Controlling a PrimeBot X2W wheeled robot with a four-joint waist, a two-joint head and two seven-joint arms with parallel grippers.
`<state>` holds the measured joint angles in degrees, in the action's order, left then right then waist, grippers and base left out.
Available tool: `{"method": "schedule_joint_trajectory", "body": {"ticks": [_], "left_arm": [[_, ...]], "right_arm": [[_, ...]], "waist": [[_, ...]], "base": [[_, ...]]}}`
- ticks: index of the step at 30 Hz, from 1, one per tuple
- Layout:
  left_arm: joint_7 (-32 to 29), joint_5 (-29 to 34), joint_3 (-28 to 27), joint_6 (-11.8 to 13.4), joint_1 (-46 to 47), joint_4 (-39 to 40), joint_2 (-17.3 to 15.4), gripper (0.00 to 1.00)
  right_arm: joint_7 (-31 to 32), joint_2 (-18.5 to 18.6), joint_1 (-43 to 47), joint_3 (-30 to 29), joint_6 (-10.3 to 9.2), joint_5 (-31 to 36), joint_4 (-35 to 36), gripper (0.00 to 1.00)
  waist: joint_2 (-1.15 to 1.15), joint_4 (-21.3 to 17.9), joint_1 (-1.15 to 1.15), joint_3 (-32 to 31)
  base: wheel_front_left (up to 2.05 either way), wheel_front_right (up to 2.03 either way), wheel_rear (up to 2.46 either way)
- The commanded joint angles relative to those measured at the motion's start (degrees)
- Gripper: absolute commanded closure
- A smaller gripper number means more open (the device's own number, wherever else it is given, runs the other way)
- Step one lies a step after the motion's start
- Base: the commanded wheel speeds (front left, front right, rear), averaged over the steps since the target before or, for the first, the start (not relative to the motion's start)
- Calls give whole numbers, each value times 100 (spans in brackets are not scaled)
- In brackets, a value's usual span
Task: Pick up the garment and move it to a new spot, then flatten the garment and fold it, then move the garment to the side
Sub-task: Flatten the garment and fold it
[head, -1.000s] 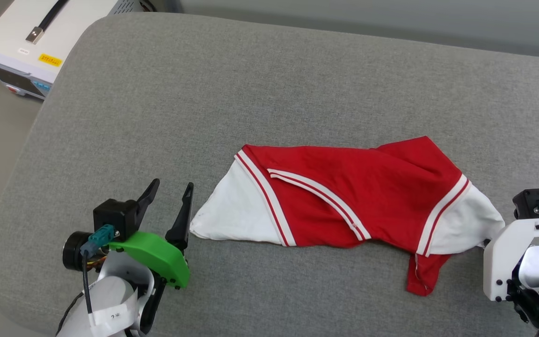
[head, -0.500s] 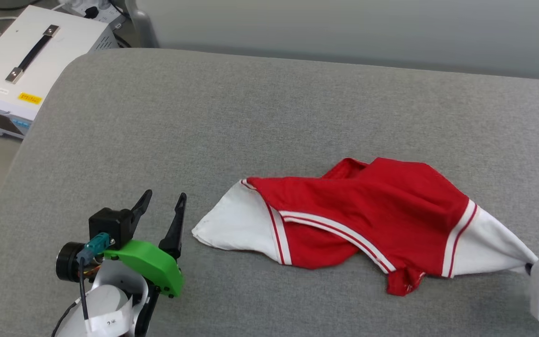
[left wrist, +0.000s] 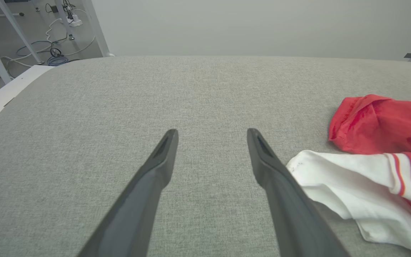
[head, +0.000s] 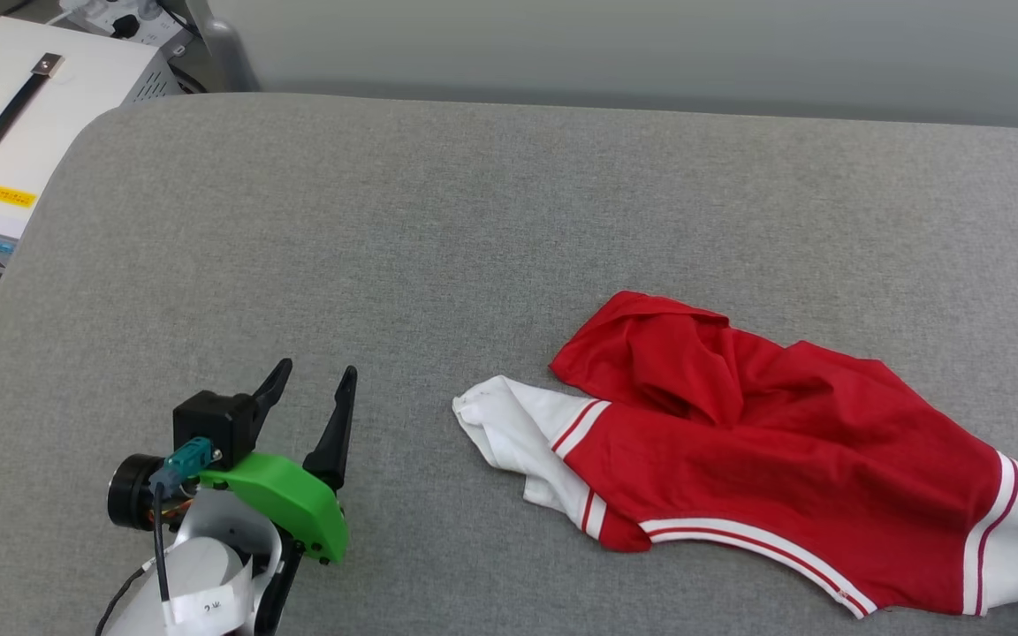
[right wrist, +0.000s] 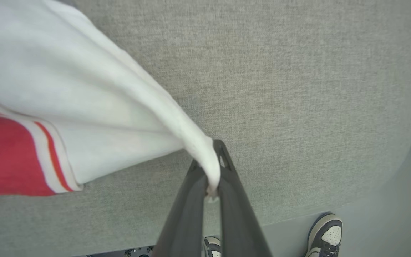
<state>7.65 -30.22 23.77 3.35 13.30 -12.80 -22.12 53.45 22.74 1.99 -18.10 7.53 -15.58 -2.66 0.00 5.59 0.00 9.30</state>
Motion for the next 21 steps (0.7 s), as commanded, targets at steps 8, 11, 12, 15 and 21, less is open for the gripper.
{"method": "schedule_joint_trajectory", "body": {"ticks": [8,11,12,15,21], "left_arm": [[-49,20,80,19,74,-53,-18,0],[-46,5,107,23,36,-70,-8,0],[-42,0,108,27,27,-71,-7,0],[-4,-26,109,38,-8,-67,8,0],[166,-174,88,-3,-138,-13,112,0]], "right_arm": [[-744,-130,-437,142,-4,238,-595,0],[-1109,-144,-525,141,-4,227,-604,0],[-1249,-143,-552,127,-4,234,-575,0],[-1682,-220,-616,96,-4,190,-445,0],[-2845,-515,-485,227,-4,-53,123,0]], "waist": [[0,21,0,-46],[0,-6,0,-170],[0,-19,0,-201],[0,-82,0,-325],[0,-227,0,-507]], "base": [[0,0,0],[0,0,0],[0,0,0],[0,0,0],[0,0,0]]}}
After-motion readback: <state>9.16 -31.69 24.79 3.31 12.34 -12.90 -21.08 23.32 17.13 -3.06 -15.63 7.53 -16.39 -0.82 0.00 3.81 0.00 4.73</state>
